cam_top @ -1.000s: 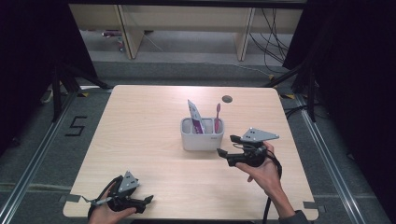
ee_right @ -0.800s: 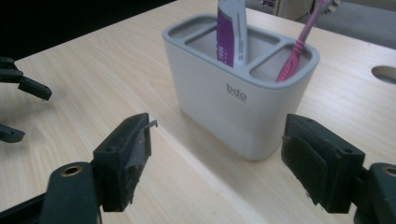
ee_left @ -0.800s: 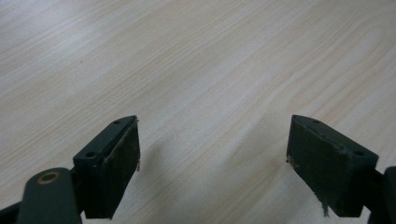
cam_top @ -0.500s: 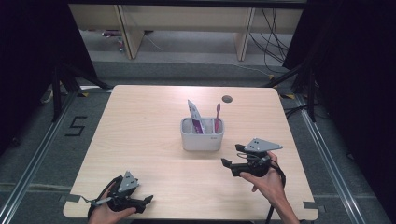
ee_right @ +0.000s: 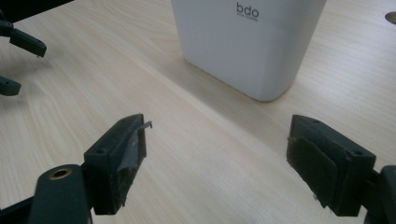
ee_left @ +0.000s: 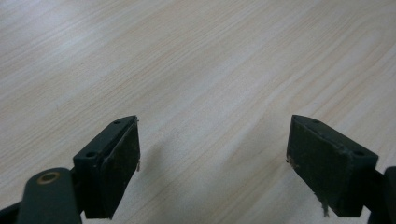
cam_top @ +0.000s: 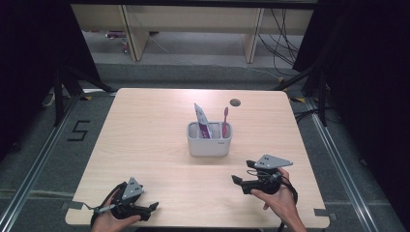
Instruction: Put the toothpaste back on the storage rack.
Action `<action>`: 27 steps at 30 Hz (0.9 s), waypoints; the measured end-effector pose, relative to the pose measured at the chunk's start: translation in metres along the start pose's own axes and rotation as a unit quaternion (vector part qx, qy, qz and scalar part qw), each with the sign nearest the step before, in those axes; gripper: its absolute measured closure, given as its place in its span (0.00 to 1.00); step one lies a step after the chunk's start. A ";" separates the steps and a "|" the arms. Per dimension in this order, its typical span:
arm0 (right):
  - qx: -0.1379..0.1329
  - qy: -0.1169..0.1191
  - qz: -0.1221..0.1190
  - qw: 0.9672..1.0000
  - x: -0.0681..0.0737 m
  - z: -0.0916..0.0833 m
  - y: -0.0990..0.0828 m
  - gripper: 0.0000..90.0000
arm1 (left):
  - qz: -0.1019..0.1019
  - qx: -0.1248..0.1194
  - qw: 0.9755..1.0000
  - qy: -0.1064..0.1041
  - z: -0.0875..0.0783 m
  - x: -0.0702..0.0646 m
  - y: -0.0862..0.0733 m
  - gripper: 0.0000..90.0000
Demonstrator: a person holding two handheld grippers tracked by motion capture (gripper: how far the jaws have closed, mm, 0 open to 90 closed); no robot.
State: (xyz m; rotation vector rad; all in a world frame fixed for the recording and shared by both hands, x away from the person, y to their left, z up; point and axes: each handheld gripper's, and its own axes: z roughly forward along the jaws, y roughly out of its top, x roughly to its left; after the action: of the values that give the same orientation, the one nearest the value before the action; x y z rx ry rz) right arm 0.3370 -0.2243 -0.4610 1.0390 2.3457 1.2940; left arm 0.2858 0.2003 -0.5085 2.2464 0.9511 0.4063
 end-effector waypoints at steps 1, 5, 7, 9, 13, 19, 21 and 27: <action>-0.002 0.006 0.001 1.000 0.000 0.001 -0.002 0.23 | -0.008 -0.007 1.000 -0.001 0.001 -0.001 0.000 0.19; 0.006 -0.006 -0.012 1.000 0.001 -0.001 -0.010 0.23 | -0.008 -0.007 1.000 0.000 0.001 -0.001 0.000 0.19; 0.009 -0.006 -0.016 1.000 0.001 0.000 -0.013 0.23 | 0.002 0.002 1.000 0.000 0.000 0.000 0.000 0.19; 0.019 -0.002 0.003 1.000 0.005 0.000 -0.016 0.23 | -0.007 -0.007 1.000 0.000 0.001 -0.001 0.000 0.19; 0.019 -0.006 -0.020 1.000 0.004 -0.002 -0.021 0.22 | -0.007 -0.006 1.000 -0.001 0.001 -0.001 0.000 0.19; 0.029 0.003 -0.015 0.999 0.004 -0.006 -0.027 0.21 | -0.007 -0.006 1.000 0.001 0.001 -0.001 0.000 0.19; 0.024 -0.005 -0.018 1.000 0.005 -0.007 -0.029 0.19 | -0.008 -0.006 1.000 0.000 0.001 -0.001 0.000 0.19; 0.037 0.003 -0.007 0.999 0.008 -0.011 -0.035 0.18 | 0.001 0.002 1.000 0.000 0.000 0.000 0.000 0.19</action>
State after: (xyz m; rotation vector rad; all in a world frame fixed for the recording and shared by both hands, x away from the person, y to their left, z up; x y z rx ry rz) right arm 0.3092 -0.2377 -0.4830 1.0398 2.4183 1.2147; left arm 0.2860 0.2005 -0.5088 2.2510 0.9509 0.4057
